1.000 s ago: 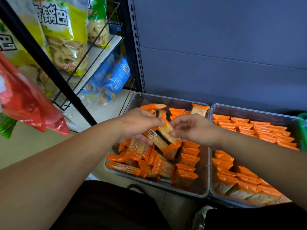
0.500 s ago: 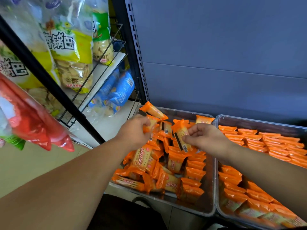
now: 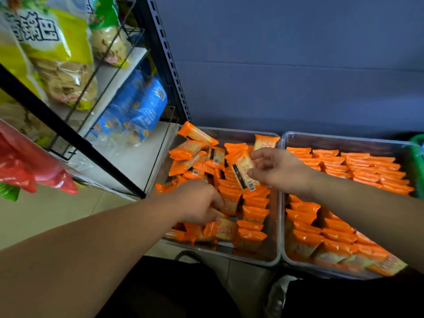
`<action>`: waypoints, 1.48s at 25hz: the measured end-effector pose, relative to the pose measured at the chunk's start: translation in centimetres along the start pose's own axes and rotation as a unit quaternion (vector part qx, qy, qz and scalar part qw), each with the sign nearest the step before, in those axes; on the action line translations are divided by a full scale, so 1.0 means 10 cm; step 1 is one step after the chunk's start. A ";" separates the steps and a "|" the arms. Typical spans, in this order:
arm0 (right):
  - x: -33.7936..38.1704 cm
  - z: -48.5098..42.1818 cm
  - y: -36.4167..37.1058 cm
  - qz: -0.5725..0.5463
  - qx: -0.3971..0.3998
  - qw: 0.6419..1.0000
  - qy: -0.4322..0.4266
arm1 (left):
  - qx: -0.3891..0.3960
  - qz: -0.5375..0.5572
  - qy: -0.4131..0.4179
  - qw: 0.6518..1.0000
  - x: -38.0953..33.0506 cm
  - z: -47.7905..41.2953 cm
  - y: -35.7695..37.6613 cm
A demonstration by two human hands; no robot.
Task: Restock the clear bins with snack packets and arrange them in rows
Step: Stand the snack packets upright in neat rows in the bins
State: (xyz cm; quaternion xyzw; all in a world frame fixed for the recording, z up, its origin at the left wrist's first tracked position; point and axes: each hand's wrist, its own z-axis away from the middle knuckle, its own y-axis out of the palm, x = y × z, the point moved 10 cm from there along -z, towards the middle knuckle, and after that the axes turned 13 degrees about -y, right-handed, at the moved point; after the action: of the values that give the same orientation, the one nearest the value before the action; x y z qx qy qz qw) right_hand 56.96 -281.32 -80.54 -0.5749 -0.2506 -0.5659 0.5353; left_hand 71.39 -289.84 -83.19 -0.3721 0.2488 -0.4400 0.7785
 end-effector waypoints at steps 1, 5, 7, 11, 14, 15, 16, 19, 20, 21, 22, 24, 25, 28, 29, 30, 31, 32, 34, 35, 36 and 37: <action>0.01 0.01 0.01 0.003 0.004 1.000 -0.006 | 0.004 -0.047 -0.007 0.999 -0.01 -0.04 0.08; -0.03 0.00 0.00 0.005 0.007 1.000 0.004 | 0.023 -0.189 -0.017 0.981 -0.18 -0.13 0.29; -0.02 -0.01 0.00 -0.002 0.009 1.000 0.010 | 0.046 -0.156 -0.019 0.986 -0.22 -0.10 0.32; 0.00 -0.01 -0.01 -0.043 -0.006 0.999 0.026 | 0.042 0.013 -0.036 0.998 -0.04 0.07 -0.08; 0.01 0.00 -0.02 -0.115 -0.024 0.992 0.048 | -0.038 0.157 -0.084 0.983 0.29 0.31 -0.57; 0.03 0.01 0.00 -0.133 -0.023 0.990 0.050 | -0.067 0.198 -0.105 0.972 0.44 0.39 -0.69; 0.06 0.01 0.02 -0.143 -0.020 0.988 0.049 | -0.090 0.236 -0.128 0.959 0.60 0.46 -0.78; 0.18 0.03 0.12 -0.126 -0.017 0.991 0.037 | -0.143 0.347 -0.178 0.909 0.97 0.57 -0.87; 0.22 0.02 0.16 -0.107 -0.017 0.994 0.029 | -0.160 0.389 -0.184 0.889 1.01 0.58 -0.87; 0.26 0.00 0.22 -0.088 -0.015 0.996 0.022 | -0.165 0.436 -0.178 0.867 1.00 0.57 -0.86; 0.30 -0.03 0.27 -0.081 -0.014 0.997 0.014 | -0.152 0.488 -0.161 0.844 0.91 0.56 -0.84; 0.39 -0.09 0.36 -0.108 -0.013 0.994 -0.002 | -0.118 0.555 -0.122 0.814 0.69 0.50 -0.79; 0.41 -0.11 0.39 -0.130 -0.013 0.991 -0.003 | -0.111 0.561 -0.109 0.813 0.61 0.47 -0.78; 0.39 -0.17 0.36 -0.127 -0.016 0.992 0.016 | -0.121 0.530 -0.106 0.833 0.62 0.36 -0.80; 0.34 -0.17 0.32 -0.111 -0.019 0.993 0.025 | -0.128 0.511 -0.111 0.843 0.68 0.31 -0.80; 0.28 -0.16 0.28 -0.094 -0.025 0.995 0.033 | -0.144 0.485 -0.119 0.854 0.74 0.27 -0.83; 0.22 -0.15 0.24 -0.078 -0.033 0.996 0.040 | -0.170 0.455 -0.129 0.864 0.82 0.24 -0.89; 0.19 -0.14 0.20 -0.067 -0.042 0.996 0.043 | -0.201 0.431 -0.140 0.868 0.92 0.22 -0.95; 0.20 -0.13 0.17 -0.073 -0.050 0.995 0.039 | -0.266 0.427 -0.170 0.847 1.18 0.22 -1.04; 0.22 -0.14 0.17 -0.082 -0.049 0.995 0.033 | -0.289 0.436 -0.187 0.831 1.31 0.22 -1.04; 0.26 -0.15 0.18 -0.090 -0.046 0.995 0.025 | -0.296 0.441 -0.207 0.822 1.41 0.22 -1.00; 0.29 -0.17 0.19 -0.101 -0.044 0.994 0.018 | -0.284 0.436 -0.227 0.824 1.47 0.20 -0.93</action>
State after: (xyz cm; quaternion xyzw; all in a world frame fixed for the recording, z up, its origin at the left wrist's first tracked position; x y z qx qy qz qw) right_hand 58.66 -284.32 -78.91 -0.5595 -0.2720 -0.6378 0.4540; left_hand 75.39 -305.08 -75.45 -0.5189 0.3154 0.1317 0.7835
